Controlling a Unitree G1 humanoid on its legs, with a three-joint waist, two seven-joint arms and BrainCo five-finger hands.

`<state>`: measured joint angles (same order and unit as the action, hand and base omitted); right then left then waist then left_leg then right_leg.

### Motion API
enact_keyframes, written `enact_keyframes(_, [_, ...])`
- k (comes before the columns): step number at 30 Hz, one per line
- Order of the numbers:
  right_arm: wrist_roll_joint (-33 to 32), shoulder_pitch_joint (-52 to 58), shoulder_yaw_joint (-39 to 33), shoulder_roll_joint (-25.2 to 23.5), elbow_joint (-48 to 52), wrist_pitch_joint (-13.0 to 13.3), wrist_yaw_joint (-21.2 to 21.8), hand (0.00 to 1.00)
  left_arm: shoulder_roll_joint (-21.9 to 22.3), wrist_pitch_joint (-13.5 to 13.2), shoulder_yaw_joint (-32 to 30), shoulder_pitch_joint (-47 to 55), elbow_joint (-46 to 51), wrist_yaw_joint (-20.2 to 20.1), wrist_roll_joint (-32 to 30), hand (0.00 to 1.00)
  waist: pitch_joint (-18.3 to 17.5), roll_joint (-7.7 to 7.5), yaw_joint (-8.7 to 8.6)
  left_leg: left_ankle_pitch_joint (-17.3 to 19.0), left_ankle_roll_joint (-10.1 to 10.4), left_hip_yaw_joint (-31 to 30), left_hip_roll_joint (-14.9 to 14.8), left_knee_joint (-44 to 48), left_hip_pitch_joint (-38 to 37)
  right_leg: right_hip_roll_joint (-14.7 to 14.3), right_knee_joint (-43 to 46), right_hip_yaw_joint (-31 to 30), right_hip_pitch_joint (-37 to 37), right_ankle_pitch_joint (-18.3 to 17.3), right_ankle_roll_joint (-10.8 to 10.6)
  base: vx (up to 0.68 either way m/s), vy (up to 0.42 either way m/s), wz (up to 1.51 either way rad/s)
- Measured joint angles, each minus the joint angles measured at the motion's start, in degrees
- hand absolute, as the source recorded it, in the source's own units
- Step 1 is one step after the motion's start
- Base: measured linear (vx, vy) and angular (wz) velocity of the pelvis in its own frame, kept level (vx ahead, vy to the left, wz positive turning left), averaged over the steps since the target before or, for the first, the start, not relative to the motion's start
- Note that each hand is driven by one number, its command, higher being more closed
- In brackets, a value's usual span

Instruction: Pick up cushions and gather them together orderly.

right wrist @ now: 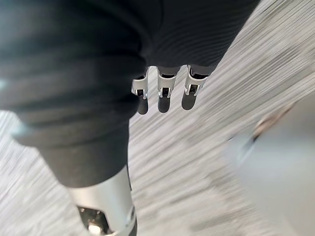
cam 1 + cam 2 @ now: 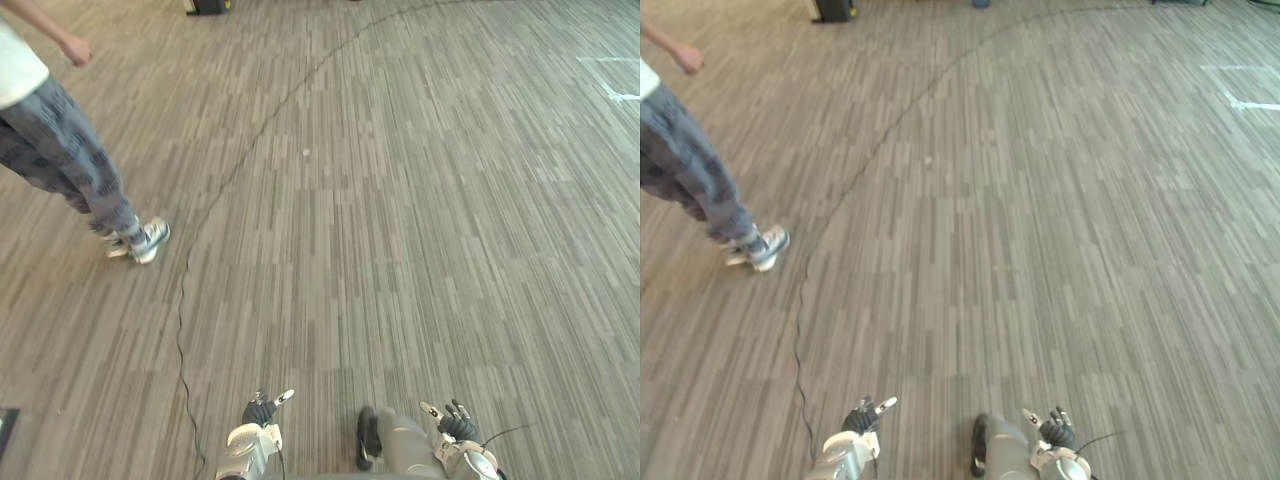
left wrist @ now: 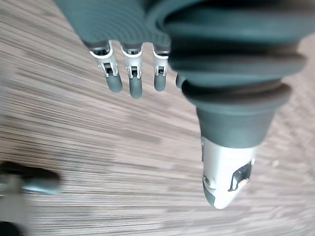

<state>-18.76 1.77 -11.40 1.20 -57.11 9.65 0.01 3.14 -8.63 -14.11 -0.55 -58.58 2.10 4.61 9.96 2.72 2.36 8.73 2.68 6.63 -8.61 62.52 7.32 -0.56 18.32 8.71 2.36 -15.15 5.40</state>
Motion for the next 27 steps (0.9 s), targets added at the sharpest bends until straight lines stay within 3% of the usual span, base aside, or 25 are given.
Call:
enact_keyframes(2, [-0.4,-0.52,1.11,-1.82,-0.28,-0.15,-0.01,0.0,0.03,-0.9,0.56,0.4,2.68,0.01,0.07,0.0,-0.2,-1.02,1.75,5.47,-1.39,4.52,-0.92,-6.72,10.08,1.47,-5.34,-2.43,-8.33,-1.21,-1.78,0.61,0.065,-0.51])
enact_keyframes(3, [-0.41,-0.68,1.09,-2.63,-0.24,-0.16,0.0,0.0,0.05,-1.1,0.55,0.52,3.0,0.03,0.07,0.0,-0.19,-1.09,1.98,5.89,-1.56,5.33,-0.88,-10.25,11.29,2.01,-6.09,-3.02,-9.68,-1.55,-2.3,0.66,0.125,-0.68])
enact_keyframes(4, [-0.39,-0.65,0.93,-3.37,-0.09,-0.1,-0.06,0.0,0.09,-1.34,0.55,0.62,3.41,0.05,0.07,0.0,-0.22,-1.15,2.15,6.0,-1.69,6.75,-0.29,-20.3,12.92,3.46,-7.67,-4.3,-12.52,-2.45,-3.53,0.55,0.146,-0.67])
enact_keyframes(5, [-0.4,-0.51,0.91,-3.44,-0.05,-0.09,-0.06,0.0,0.2,-1.61,0.57,0.71,3.42,0.1,0.06,0.0,-0.46,-1.14,2.28,4.76,-1.13,6.86,0.52,-28.45,13.29,4.37,-8.58,-5.56,-14.19,-3.31,-4.26,0.67,0.242,-0.93])
enact_keyframes(6, [-0.34,-0.56,1.24,-3.52,-0.06,-0.08,-0.12,0.0,0.4,-1.92,0.86,1.02,3.78,0.17,0.14,0.0,-1.04,-1.25,2.76,-1.36,-0.01,5.7,1.34,-36.41,13.95,5.01,-9.45,-7.72,-15.88,-5.41,-5.16,0.69,0.31,-0.9])
enact_keyframes(7, [-0.28,-0.01,2.48,-4.42,-0.49,-0.53,-0.53,0.0,-0.81,-1.98,1.75,1.09,3.73,0.21,0.05,0.0,-2.58,-3.1,3.15,-1.45,-0.65,6.3,3.34,-35.68,13.54,7.53,-9.52,-10.91,-16.67,-5.85,-5.16,0.86,0.394,-0.59])
enact_keyframes(8, [-0.04,0.73,2.94,-4.76,-0.26,-0.58,-0.59,0.0,-0.99,-1.97,1.88,1.05,3.64,0.32,0.05,0.0,-3.81,-4.13,2.26,-0.29,-1.28,6.88,3.97,-35.71,13.75,8.25,-8.43,-12.53,-15.42,-4.34,-4.0,0.72,0.349,-0.32])
enact_keyframes(9, [0.32,1.17,3.02,-4.67,-0.26,-0.81,-0.64,0.0,-0.88,-1.98,2.16,1.17,3.54,0.35,-0.03,0.0,-4.43,-4.89,2.2,1.21,-2.91,7.46,4.27,-33.97,13.56,8.98,-5.58,-15.13,-13.92,-2.29,-5.28,0.7,0.361,-0.17])
enact_keyframes(11, [0.53,1.99,3.21,-5.12,-0.21,-1.09,-0.69,0.0,-1.92,-1.88,2.11,1.21,3.71,0.33,0.07,0.0,-4.72,-7.82,2.29,3.72,-4.73,10.23,6.13,-32.95,9.3,11.12,2.21,-19.18,-13.0,0.09,-9.22,0.73,0.34,-0.46])
enact_keyframes(12, [0.67,2.02,3.33,-5.05,0.1,-0.99,-0.61,0.0,-2.35,-1.6,2.12,1.27,3.1,0.41,0.33,0.0,-5.04,-8.56,2.36,4.51,-6.05,11.49,7.07,-34.9,5.19,11.28,12.22,-21.03,-9.79,3.78,-12.47,0.6,0.21,-0.71])
enact_keyframes(13, [0.68,1.98,3.63,-4.61,0.26,-0.71,-0.53,0.0,-2.34,-1.44,2.3,1.42,2.43,0.48,0.77,0.0,-4.79,-8.12,2.33,4.91,-6.63,11.99,7.13,-37.02,1.17,10.04,22.17,-22.09,-6.02,6.79,-15.82,0.5,0.137,-0.89])
enact_keyframes(14, [0.76,2.22,4.16,-4.6,0.4,-0.5,-0.12,0.0,-2.31,-1.29,3.03,1.43,1.61,0.5,1.33,0.0,-4.4,-7.44,2.21,4.97,-6.73,12.14,7.1,-39.32,-3.04,8.91,33.29,-20.83,-1.08,7.77,-17.55,0.43,0.108,-0.86])
enact_keyframes(15, [0.85,2.97,4.43,-4.54,1.46,-0.57,-0.04,0.0,-2.2,-0.99,4.14,1.3,1.05,0.52,1.75,0.0,-4.12,-6.57,1.98,4.97,-6.72,13.1,6.99,-41.77,-7.14,8.67,40.95,-17.34,3.78,6.83,-15.89,0.5,0.134,-0.98])
enact_keyframes(16, [0.86,3.1,4.34,-4.55,3.22,-0.14,0.04,0.0,-2.08,-0.71,4.79,1.21,0.23,0.52,2.1,0.0,-4.08,-6.24,1.34,5.0,-6.71,15.34,6.77,-45.7,-12.58,8.68,45.09,-12.04,9.69,4.36,-11.98,0.5,0.135,-0.94])
enact_keyframes(17, [0.88,3.14,4.33,-4.56,4.15,0.11,0.13,0.0,-2.09,-0.55,4.87,1.02,-0.86,0.53,2.19,0.0,-3.97,-6.19,0.74,5.1,-6.54,16.4,6.73,-49.0,-16.44,8.53,44.92,-7.05,14.18,1.94,-9.89,0.33,0.093,-0.69])
enact_keyframes(18, [0.88,3.08,4.33,-4.55,4.19,0.13,0.14,0.0,-2.1,-0.54,4.87,1.0,-0.94,0.52,2.19,0.0,-3.93,-6.17,0.73,5.09,-6.52,16.55,6.73,-49.37,-16.86,8.47,44.63,-6.4,14.74,1.66,-9.59,0.35,0.072,-0.41])
enact_keyframes(20, [1.12,2.67,2.98,-4.47,4.34,1.12,0.37,0.0,-1.56,-0.39,5.13,0.54,-2.42,0.36,2.13,0.0,-3.49,-6.5,-0.37,5.08,-6.5,18.72,6.19,-53.2,-22.92,7.74,30.33,3.99,18.63,-0.7,-6.07,0.5,0.027,-0.22])
enact_keyframes(21, [1.28,2.66,2.81,-4.31,4.35,1.21,0.37,0.0,-1.3,-0.39,5.12,0.54,-2.45,0.27,2.13,0.0,-3.48,-6.48,-0.4,5.08,-6.5,18.97,6.17,-53.7,-23.71,7.66,26.61,5.93,18.92,-0.28,-5.56,0.56,-0.04,-0.04])
enact_keyframes(23, [1.37,2.19,2.67,-3.55,4.39,1.38,0.47,0.0,-0.33,-0.53,5.12,0.45,-2.41,0.09,2.1,0.0,-3.49,-6.45,-0.77,5.1,-6.49,18.91,6.84,-56.75,-27.88,7.37,10.64,10.26,20.75,5.15,-3.22,0.52,-0.098,0.23])
enact_keyframes(24, [1.39,2.11,2.69,-3.43,4.29,1.33,0.5,0.0,-0.16,-0.53,5.17,0.6,-2.41,0.09,2.08,0.0,-3.53,-6.51,-0.92,5.1,-6.47,18.38,7.24,-57.42,-28.86,7.32,7.85,10.29,20.91,6.6,-2.97,0.6,-0.151,0.4])
enact_keyframes(25, [1.51,2.43,2.91,-3.24,3.94,1.29,0.54,0.0,0.1,-0.53,5.35,1.27,-2.57,0.02,1.76,0.0,-3.57,-6.55,-1.6,4.9,-6.12,15.97,7.89,-57.62,-30.94,7.25,6.81,9.78,20.69,13.19,0.68,0.64,-0.197,0.2])
enact_keyframes(26, [2.33,1.32,3.71,-2.33,3.51,1.14,0.63,0.0,0.48,-0.51,4.84,1.13,-2.87,-0.06,1.24,0.0,-4.1,-4.33,-2.16,3.37,-3.58,13.91,5.7,-55.83,-31.42,6.09,10.02,11.03,20.57,11.0,3.09,0.64,-0.217,0.0])
enact_keyframes(27, [2.73,0.99,3.87,-2.11,3.51,1.1,0.81,0.0,0.58,-0.52,4.03,0.9,-2.82,-0.09,0.98,0.0,-4.49,-3.83,-2.19,1.77,-0.97,12.58,4.34,-52.92,-30.73,4.77,10.74,10.91,20.03,9.11,3.31,0.65,-0.261,-0.31])
